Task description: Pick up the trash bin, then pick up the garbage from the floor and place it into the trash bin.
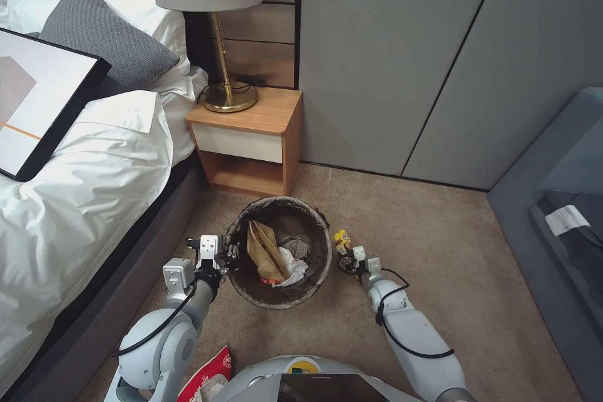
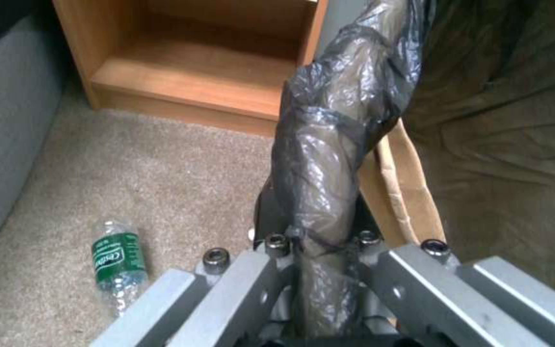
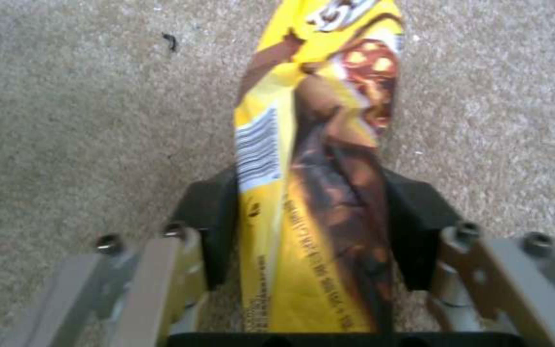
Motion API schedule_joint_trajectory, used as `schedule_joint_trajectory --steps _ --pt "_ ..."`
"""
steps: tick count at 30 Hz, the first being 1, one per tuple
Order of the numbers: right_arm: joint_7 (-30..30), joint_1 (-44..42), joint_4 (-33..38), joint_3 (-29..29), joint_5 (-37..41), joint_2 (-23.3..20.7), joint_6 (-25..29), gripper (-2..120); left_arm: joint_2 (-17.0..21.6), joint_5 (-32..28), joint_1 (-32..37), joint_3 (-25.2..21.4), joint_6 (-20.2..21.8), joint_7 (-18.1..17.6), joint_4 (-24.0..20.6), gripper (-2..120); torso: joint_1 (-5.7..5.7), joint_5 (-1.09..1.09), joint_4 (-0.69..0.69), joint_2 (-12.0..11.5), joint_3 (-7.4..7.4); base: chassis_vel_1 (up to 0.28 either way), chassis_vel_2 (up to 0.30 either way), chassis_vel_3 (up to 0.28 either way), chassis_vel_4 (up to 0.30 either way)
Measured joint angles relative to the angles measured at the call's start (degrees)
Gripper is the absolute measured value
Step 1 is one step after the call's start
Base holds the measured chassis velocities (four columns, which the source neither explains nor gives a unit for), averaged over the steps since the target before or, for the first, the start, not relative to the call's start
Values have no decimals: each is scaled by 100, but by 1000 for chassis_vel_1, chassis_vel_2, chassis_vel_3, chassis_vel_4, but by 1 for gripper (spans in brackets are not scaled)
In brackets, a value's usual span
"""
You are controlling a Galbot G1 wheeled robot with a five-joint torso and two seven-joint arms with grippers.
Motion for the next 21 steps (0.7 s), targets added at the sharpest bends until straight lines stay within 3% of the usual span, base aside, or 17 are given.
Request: schedule_joint_trajectory --steps 14,21 --pt "13 -7 -8 26 -20 -10 57 0 -8 -1 -11 5 -3 2 21 0 0 0 0 0 0 0 0 0 0" --pt "23 -5 -5 30 -32 -8 83 0 -7 0 -13 7 -3 4 26 0 0 0 0 0 0 0 0 0 0"
